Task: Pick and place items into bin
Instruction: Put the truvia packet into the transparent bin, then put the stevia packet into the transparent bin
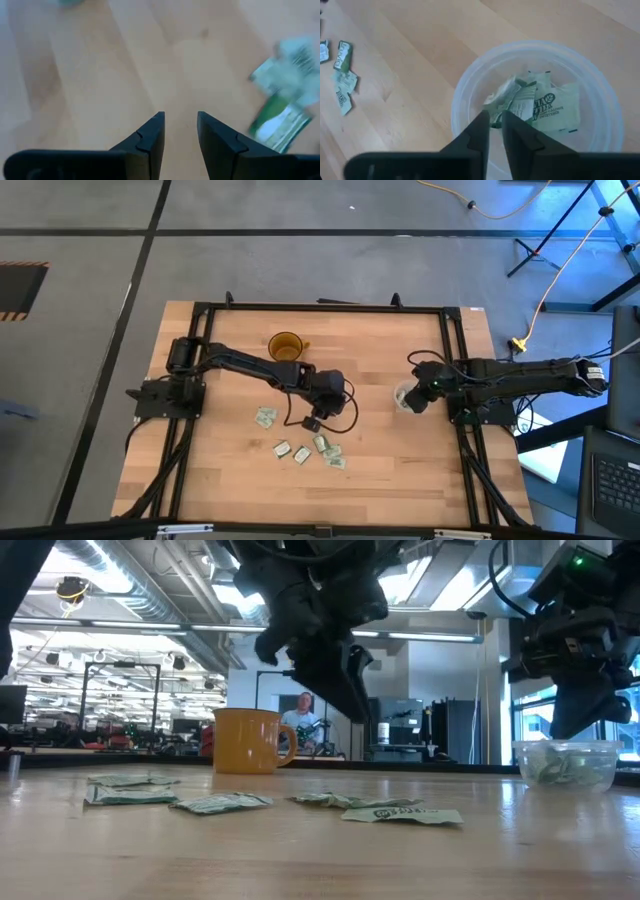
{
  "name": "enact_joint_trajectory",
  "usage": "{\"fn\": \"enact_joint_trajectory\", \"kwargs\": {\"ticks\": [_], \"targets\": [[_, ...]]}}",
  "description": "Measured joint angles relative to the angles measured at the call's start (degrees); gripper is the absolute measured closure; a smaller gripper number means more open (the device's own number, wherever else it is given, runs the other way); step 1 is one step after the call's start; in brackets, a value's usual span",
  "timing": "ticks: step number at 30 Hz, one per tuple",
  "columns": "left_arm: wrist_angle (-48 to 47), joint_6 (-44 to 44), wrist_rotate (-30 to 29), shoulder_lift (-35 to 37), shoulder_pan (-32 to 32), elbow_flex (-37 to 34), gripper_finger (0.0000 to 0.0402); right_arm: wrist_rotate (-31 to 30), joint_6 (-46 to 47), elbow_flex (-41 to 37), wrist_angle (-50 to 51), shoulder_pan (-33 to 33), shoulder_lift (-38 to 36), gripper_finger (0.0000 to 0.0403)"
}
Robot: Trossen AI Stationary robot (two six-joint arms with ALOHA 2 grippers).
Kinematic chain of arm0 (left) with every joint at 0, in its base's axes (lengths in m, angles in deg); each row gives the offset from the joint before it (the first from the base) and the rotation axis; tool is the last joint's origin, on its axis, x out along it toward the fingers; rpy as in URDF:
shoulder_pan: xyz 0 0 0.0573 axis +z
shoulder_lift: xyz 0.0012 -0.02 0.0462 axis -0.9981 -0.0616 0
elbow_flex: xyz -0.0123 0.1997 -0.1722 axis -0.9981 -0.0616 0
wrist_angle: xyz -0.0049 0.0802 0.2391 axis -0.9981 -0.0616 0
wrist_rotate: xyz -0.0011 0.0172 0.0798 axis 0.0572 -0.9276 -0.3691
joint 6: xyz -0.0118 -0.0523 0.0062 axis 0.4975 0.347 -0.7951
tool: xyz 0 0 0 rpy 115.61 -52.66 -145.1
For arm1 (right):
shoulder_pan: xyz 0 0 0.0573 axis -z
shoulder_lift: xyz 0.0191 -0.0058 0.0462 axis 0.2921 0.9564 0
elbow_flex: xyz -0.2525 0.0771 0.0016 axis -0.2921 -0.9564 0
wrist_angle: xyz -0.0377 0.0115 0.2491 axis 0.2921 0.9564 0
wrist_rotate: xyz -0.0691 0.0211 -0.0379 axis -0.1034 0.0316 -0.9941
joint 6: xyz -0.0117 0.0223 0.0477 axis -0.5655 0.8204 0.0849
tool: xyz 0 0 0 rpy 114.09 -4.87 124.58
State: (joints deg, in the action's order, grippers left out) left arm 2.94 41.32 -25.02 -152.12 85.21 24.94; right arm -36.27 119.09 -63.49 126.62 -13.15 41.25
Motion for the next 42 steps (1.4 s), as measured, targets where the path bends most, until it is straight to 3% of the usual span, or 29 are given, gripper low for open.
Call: {"fn": "enact_joint_trajectory", "kwargs": {"ticks": [4, 8, 11, 16, 23, 30, 42], "targets": [[-1.62, -0.25, -4.31, 0.0, -0.26, -0.07, 0.0292, -0.77, 1.21, 0.11, 0.49, 0.0, -0.12, 0.0321], [-7.5, 0.92, -5.22, 0.59, -0.31, -0.11, 0.0294, -6.33, -0.29, 2.72, 4.32, 0.0, -0.87, 0.0309], [-12.5, 6.95, -5.3, 2.41, -0.31, -0.11, 0.0298, -9.95, -3.4, 5.18, 5.99, 0.02, -2.15, 0.0307], [-23.24, 20.72, -6.48, 5.15, -1.21, -0.04, 0.0304, -10.08, -9.01, 7.14, 5.01, 0.02, -4.3, 0.0307], [-40.28, 30.5, -11.45, 5.26, -4.9, -0.08, 0.0308, -10.1, -12.32, 7.19, 4.93, 0.02, -5.16, 0.0307], [-37.57, 35.02, -12.15, 5.15, -5.47, -6.11, 0.0306, -10.08, -13.98, 7.19, 3.67, 0.02, -5.11, 0.0307], [-27.08, 35.11, -8.92, 5.51, -4.98, -16.15, 0.0308, -10.08, -13.89, 7.19, 3.74, 0.02, -5.11, 0.0307]]}}
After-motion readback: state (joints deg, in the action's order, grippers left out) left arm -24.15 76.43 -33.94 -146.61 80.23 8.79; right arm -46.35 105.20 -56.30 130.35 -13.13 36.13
